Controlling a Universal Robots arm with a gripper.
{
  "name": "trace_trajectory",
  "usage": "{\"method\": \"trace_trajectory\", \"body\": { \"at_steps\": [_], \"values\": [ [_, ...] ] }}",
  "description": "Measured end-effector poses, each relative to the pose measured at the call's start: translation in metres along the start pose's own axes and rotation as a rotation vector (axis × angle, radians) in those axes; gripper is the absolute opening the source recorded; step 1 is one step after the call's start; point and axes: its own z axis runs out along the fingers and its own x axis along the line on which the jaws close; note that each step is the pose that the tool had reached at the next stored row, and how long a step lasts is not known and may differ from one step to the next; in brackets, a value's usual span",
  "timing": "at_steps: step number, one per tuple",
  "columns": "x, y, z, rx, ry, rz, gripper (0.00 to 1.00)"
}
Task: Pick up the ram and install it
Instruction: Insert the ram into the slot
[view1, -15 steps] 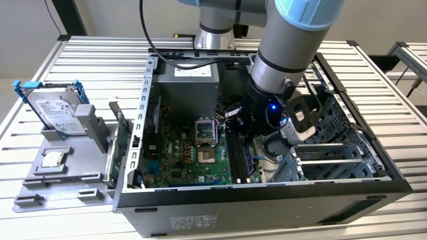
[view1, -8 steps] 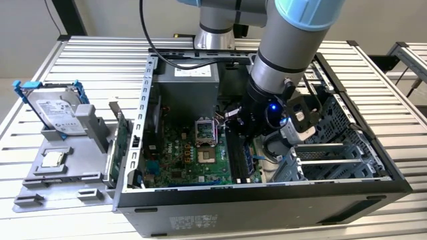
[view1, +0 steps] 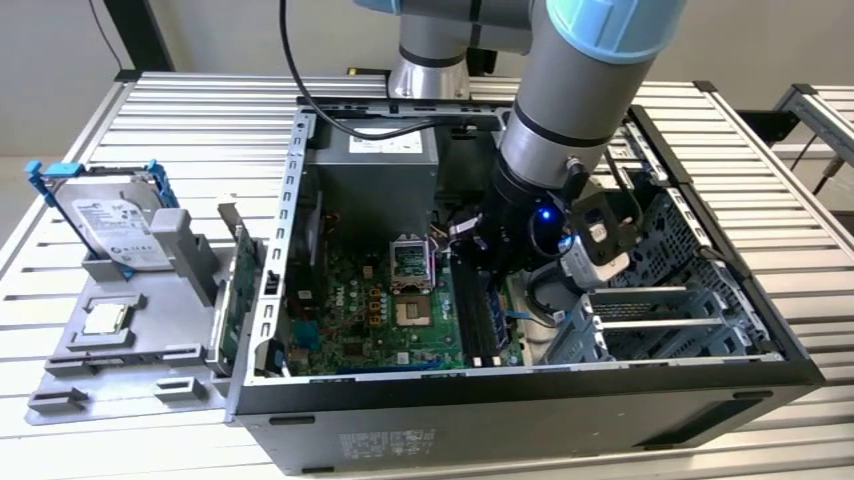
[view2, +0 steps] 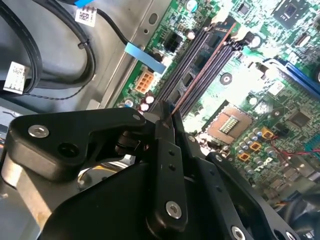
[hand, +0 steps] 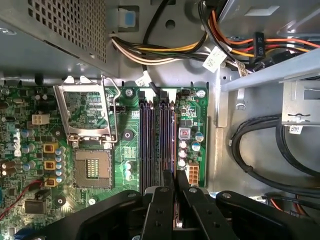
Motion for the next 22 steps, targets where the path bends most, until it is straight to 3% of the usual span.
{"method": "trace_trajectory", "body": {
  "at_steps": [7, 14, 22],
  "values": [
    [0.0013, 0.0017, 0.0058, -0.0001, -0.0131, 0.004, 0.00],
    [0.0023, 0.0020, 0.0073, -0.0016, -0.0147, 0.031, 0.00],
    [0.0022, 0.0022, 0.0105, -0.0014, -0.0155, 0.032, 0.00]
  ]
}}
